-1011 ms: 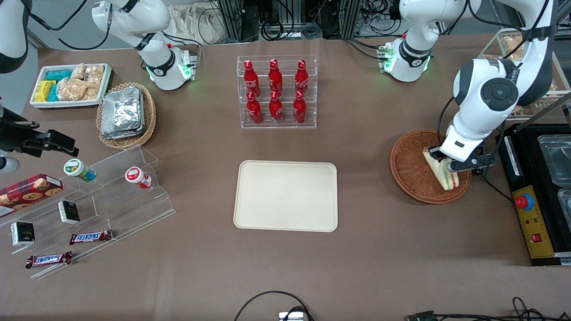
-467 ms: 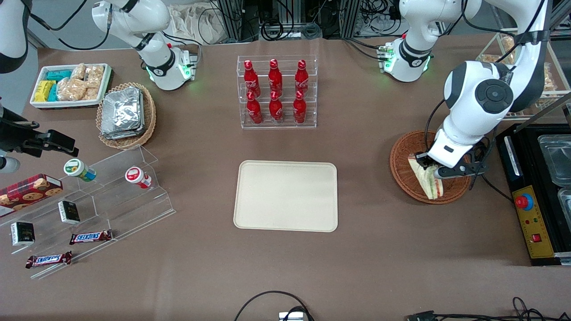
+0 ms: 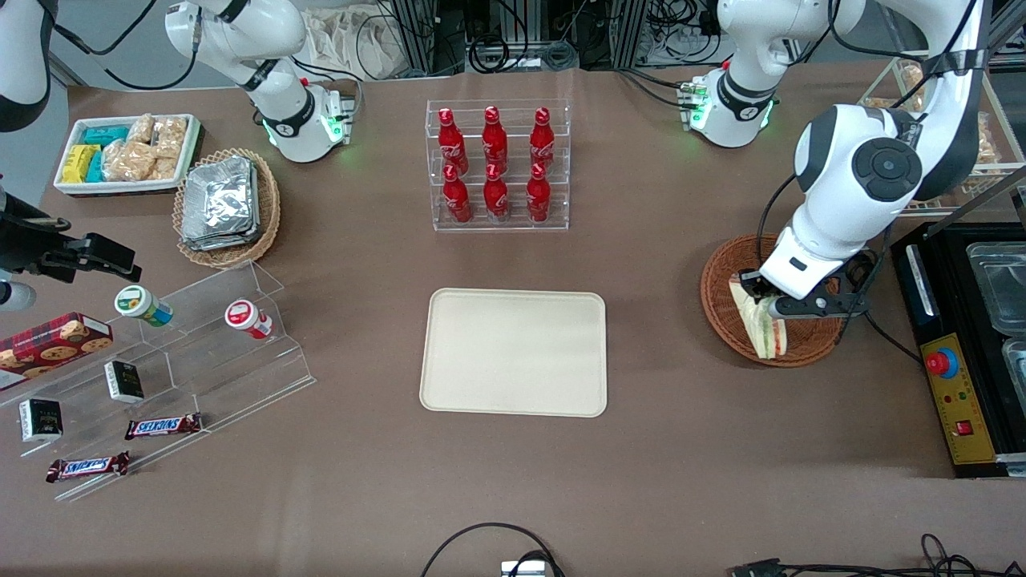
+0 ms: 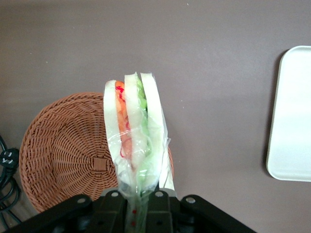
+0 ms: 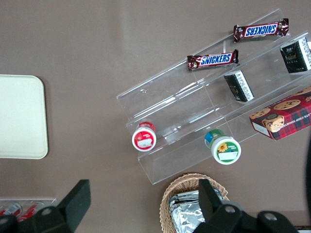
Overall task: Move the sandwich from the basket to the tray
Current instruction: 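Lift the sandwich up out of the basket with the left gripper, then carry the sandwich over the cream tray with the left gripper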
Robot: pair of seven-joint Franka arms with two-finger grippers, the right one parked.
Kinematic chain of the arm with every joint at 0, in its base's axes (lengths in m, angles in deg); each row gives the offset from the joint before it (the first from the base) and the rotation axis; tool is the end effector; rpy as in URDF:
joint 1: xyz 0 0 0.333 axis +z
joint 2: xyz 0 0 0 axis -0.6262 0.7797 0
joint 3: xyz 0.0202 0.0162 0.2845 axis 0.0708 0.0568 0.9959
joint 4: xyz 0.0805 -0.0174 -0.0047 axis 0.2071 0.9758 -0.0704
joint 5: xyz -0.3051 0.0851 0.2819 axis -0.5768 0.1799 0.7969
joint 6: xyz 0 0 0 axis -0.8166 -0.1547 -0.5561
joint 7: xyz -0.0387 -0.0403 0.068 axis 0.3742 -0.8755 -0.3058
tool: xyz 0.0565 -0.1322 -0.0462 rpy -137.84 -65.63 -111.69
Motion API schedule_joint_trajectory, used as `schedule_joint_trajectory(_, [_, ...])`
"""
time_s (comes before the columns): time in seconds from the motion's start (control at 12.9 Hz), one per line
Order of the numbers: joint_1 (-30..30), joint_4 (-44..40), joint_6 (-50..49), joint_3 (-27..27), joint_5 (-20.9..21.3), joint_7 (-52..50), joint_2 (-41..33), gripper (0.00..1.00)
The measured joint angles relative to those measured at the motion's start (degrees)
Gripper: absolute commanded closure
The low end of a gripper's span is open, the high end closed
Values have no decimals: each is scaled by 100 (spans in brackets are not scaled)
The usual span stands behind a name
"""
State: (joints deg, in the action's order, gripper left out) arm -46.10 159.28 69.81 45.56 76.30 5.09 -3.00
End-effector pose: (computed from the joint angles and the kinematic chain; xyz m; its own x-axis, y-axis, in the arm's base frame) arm 0.5680 -0.1235 0.3203 0.9998 -0.0048 0.0167 -0.0043 -0.9995 -0.0325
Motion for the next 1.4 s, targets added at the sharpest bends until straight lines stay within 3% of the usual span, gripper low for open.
schedule_joint_trajectory(0.23, [-4,-383,-254,-161,-10,143,226,87])
schedule_joint_trajectory(0.47, [-6,-561,-258,-349,-13,310,367,100])
schedule_joint_trajectory(0.93, [-13,-950,-260,-935,-55,353,776,100])
schedule_joint_trajectory(1.4, [-177,-1768,-258,-1503,-98,-48,1550,93])
